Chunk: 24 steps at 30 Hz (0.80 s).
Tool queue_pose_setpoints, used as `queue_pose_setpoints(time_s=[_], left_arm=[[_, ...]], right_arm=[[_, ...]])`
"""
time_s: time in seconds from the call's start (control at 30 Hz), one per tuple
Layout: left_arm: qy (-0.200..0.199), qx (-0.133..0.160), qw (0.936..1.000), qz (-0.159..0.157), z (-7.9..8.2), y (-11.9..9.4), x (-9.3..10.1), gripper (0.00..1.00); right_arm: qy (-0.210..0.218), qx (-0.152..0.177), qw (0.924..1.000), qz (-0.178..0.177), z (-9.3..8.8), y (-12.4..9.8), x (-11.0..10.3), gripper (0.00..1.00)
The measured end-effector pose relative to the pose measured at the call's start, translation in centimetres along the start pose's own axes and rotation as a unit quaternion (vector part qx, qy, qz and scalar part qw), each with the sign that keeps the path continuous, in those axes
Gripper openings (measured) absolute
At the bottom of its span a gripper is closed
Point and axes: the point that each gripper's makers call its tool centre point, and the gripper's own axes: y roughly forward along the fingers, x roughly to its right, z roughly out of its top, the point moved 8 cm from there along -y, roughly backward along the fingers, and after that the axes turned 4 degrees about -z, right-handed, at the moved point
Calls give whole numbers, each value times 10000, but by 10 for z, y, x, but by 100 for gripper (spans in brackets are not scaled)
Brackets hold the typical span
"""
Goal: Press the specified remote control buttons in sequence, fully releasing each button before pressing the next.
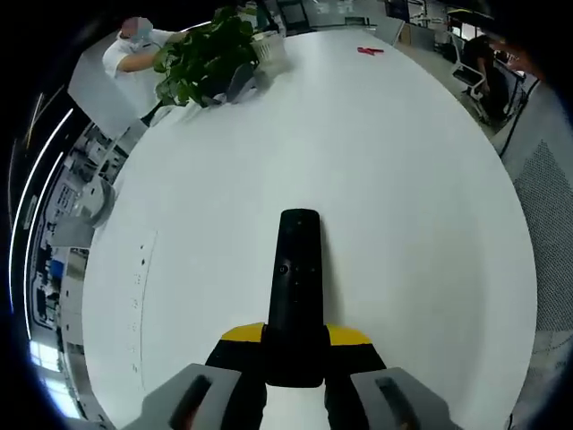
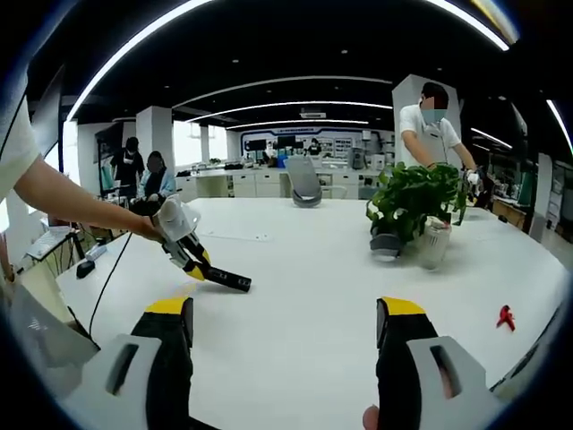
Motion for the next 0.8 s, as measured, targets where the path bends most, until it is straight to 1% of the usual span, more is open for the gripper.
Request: queue_pose_setpoints(time_s=[0.2, 0.3, 0.4, 0.5, 0.6, 0.73, 0.8], left_arm=[[-48, -33, 10000, 22, -1, 11, -21, 22], [-59, -16, 10000, 21, 1, 13, -26, 22], [-27, -30, 10000, 68, 2, 16, -36, 22], [147, -126, 9997, 135, 0, 24, -52, 22], [121, -144, 9996, 191, -1, 26, -62, 22], [100, -132, 9996, 249, -2, 30, -71, 22], [178, -194, 9994, 231, -3, 34, -74, 22]], right_arm=[[-38, -72, 10000, -37, -2, 1, 1, 86], [-38, -116, 9999, -55, -2, 1, 1, 86], [-69, -186, 9998, -85, -4, 2, 2, 85], [-71, -225, 9997, -99, -4, 3, 2, 84], [-99, -312, 9994, -105, -6, 4, 2, 84], [-117, -360, 9992, -132, -7, 5, 2, 84], [-144, -368, 9991, -171, -7, 4, 3, 84]])
